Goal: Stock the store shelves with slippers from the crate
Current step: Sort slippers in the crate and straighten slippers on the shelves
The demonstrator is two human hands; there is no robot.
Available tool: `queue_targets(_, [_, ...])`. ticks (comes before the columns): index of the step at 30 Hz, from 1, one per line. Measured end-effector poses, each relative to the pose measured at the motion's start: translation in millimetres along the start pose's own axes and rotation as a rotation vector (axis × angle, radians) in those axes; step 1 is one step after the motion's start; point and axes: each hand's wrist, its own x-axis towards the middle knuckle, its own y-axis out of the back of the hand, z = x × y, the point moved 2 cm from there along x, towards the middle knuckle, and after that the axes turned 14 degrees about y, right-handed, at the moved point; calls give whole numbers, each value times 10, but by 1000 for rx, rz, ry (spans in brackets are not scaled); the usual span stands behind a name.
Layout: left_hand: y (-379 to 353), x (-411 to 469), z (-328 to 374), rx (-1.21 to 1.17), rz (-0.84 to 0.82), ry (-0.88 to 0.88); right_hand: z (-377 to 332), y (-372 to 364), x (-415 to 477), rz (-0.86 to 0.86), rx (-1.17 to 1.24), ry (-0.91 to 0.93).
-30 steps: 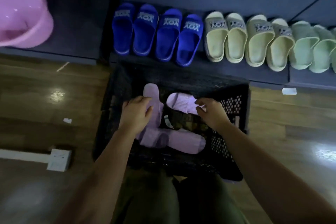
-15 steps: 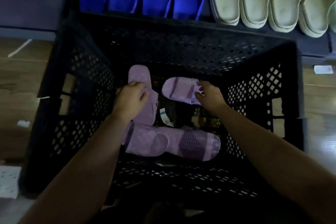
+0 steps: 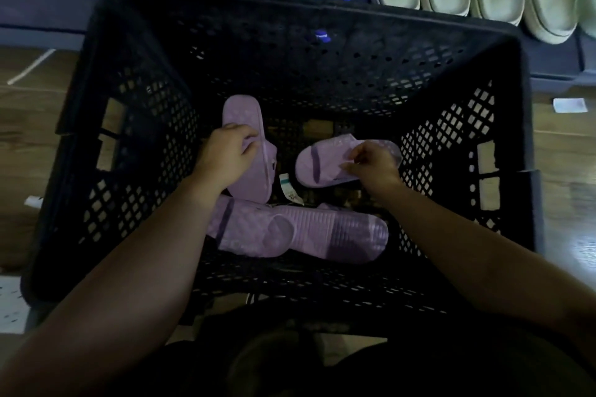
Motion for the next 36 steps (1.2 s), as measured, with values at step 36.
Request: queue_targets(36, [34,-33,-60,-39,6,113,-19,74,-114,-775,-621,440])
